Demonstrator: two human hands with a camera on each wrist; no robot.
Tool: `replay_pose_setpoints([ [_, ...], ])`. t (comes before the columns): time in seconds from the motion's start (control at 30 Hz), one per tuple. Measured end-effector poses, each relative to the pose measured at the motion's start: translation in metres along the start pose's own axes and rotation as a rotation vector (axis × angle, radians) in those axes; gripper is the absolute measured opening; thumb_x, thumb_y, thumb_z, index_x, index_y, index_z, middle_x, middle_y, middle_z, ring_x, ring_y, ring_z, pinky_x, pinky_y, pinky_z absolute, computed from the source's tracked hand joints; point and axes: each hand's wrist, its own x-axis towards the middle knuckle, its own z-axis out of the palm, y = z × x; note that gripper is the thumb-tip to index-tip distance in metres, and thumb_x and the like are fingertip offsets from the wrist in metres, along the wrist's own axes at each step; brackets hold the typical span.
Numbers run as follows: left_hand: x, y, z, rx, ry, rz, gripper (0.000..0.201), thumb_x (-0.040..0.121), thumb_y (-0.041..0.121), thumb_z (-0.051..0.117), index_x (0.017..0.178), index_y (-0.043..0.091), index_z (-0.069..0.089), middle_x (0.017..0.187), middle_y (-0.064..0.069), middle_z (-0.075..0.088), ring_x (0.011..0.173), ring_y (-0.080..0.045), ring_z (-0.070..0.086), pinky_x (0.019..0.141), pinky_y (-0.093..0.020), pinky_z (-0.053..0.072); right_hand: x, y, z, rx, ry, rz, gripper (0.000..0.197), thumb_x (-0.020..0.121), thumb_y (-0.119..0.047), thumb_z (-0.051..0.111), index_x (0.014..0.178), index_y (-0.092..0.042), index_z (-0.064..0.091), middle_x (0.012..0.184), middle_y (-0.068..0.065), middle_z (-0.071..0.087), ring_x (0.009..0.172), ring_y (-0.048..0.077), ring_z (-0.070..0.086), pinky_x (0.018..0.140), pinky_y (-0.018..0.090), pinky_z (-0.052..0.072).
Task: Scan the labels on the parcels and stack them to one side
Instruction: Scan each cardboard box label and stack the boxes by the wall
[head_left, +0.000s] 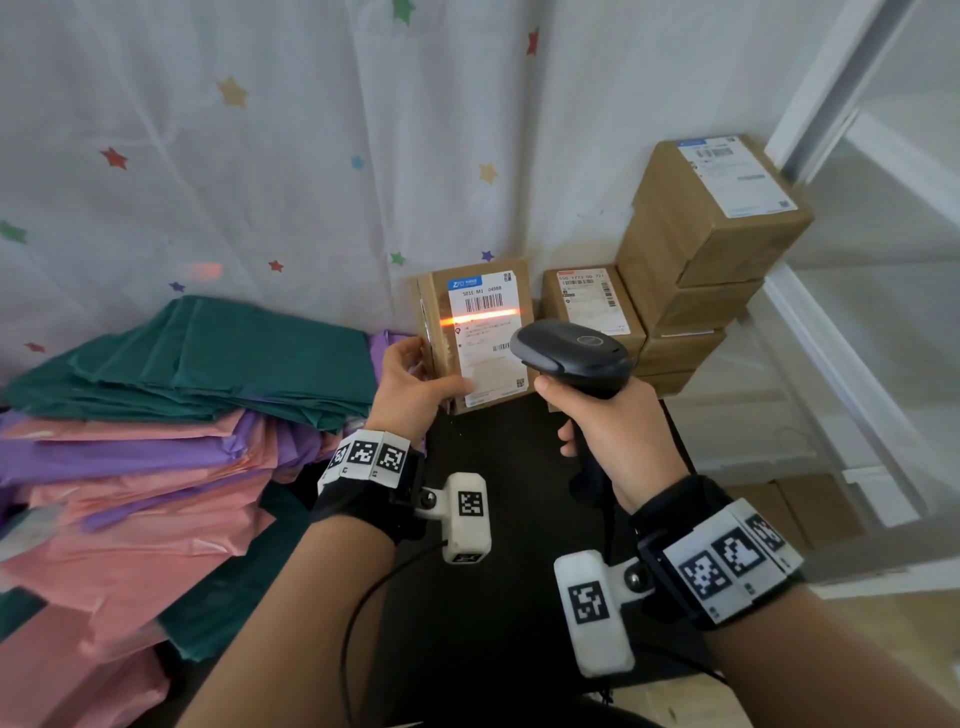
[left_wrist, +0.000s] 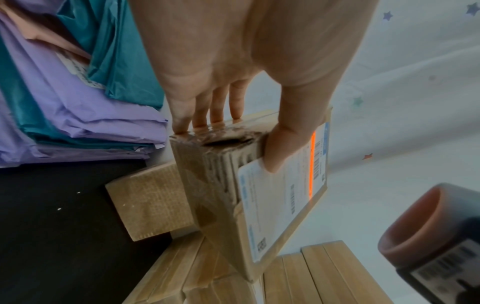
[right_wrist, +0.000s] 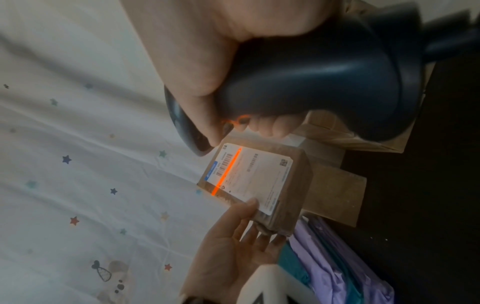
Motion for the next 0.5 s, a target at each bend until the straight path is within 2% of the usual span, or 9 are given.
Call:
replay_pose_setpoints([
  [0.13, 0.0, -0.001, 0.001, -0.002, -0.013, -0.012, 0.079, 0.065, -0.002, 0.08, 0.131, 0.014, 0.039, 0.129, -0.005, 0.056, 0.116, -0.02, 0.058, 0.093, -0.047, 0.053, 0.0, -0.001, -0.002, 0.005, 0.003, 0.003, 0.02, 0.083, -0.034, 0.077, 0.095, -0.022, 0.067, 0.057, -0.005, 0.066, 0.046, 0.002, 0.061, 0.045, 0.013, 0.046],
  [0.23, 0.0, -0.002, 0.003, -0.008, -0.012, -0.014, 0.077, 0.066, -0.006, 0.078, 0.13, 0.012, 0.039, 0.127, -0.007, 0.057, 0.115, -0.022, 0.059, 0.093, -0.046, 0.053, -0.001, -0.001, -0.004, 0.023, -0.005, -0.024, 0.017, 0.083, -0.033, 0.077, 0.094, -0.029, 0.065, 0.059, -0.006, 0.067, 0.049, 0.002, 0.062, 0.047, 0.015, 0.048],
  [0.4, 0.002, 0.001, 0.011, 0.0, 0.008, -0.007, 0.075, 0.067, -0.009, 0.077, 0.13, 0.008, 0.04, 0.124, -0.005, 0.058, 0.112, -0.016, 0.06, 0.089, -0.036, 0.055, 0.0, 0.0, -0.009, 0.048, 0.009, -0.041, 0.016, 0.082, -0.034, 0.078, 0.092, -0.031, 0.065, 0.057, -0.01, 0.068, 0.049, 0.002, 0.062, 0.047, 0.014, 0.048],
  [0.5, 0.003, 0.009, 0.021, -0.045, -0.026, -0.025, 0.068, 0.071, -0.006, 0.074, 0.13, 0.008, 0.042, 0.122, -0.006, 0.062, 0.105, -0.015, 0.064, 0.076, -0.027, 0.057, 0.002, 0.004, -0.016, 0.082, 0.049, -0.037, 0.019, 0.081, -0.034, 0.079, 0.094, -0.031, 0.065, 0.059, -0.01, 0.069, 0.051, 0.003, 0.063, 0.047, 0.014, 0.048],
])
